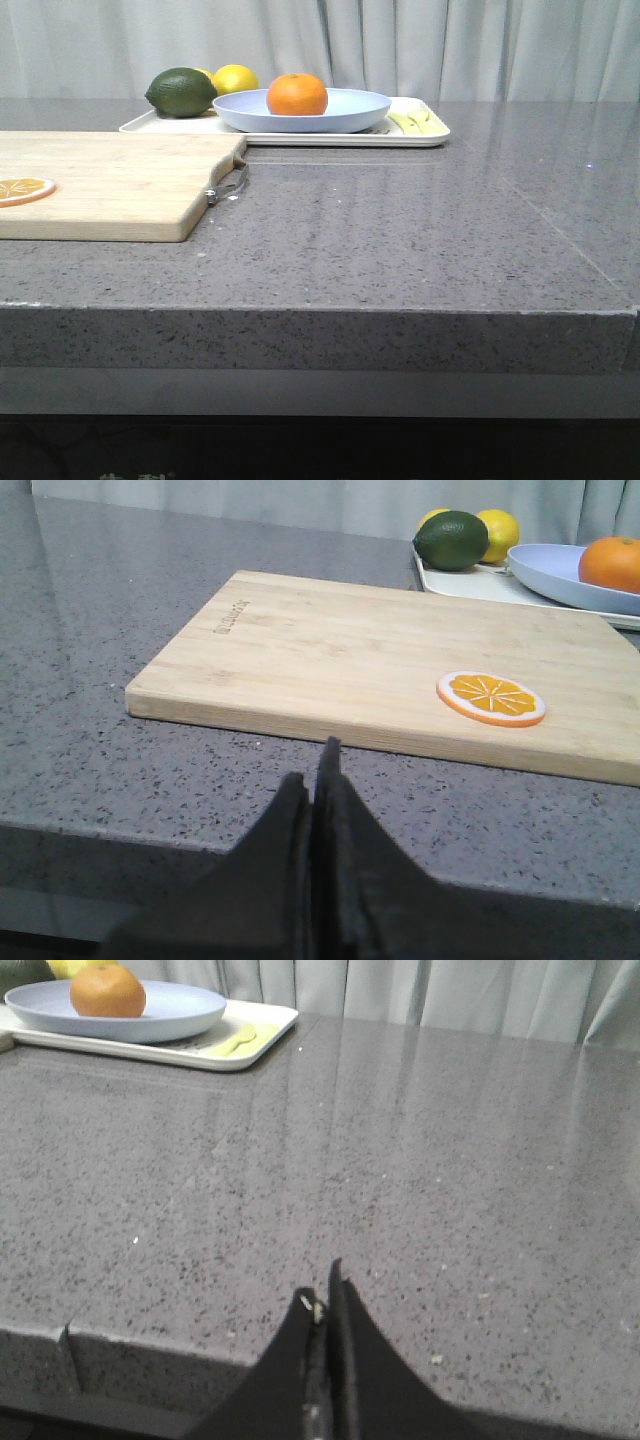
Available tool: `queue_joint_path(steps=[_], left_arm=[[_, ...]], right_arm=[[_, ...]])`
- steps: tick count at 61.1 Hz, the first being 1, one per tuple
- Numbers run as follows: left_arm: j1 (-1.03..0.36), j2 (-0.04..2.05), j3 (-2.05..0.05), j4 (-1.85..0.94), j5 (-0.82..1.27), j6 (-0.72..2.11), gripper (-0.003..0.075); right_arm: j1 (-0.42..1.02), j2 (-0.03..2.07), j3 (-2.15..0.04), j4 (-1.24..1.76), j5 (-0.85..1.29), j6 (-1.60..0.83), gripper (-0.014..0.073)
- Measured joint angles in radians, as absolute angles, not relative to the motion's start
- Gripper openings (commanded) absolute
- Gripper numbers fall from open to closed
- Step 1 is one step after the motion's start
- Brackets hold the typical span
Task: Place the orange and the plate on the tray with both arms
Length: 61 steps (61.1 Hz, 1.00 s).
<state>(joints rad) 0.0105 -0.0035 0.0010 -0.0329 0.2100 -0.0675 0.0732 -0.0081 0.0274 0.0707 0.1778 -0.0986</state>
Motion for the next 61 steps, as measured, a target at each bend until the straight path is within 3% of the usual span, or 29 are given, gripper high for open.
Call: queue_joint_path(steps=[61], left_arm=[[0.011,-0.004,0.001,-0.033,0.21,-0.067,-0.0018]], right_arm=[[0.044,-0.008,0.027,0.072,0.196,-0.099,-0.0111]])
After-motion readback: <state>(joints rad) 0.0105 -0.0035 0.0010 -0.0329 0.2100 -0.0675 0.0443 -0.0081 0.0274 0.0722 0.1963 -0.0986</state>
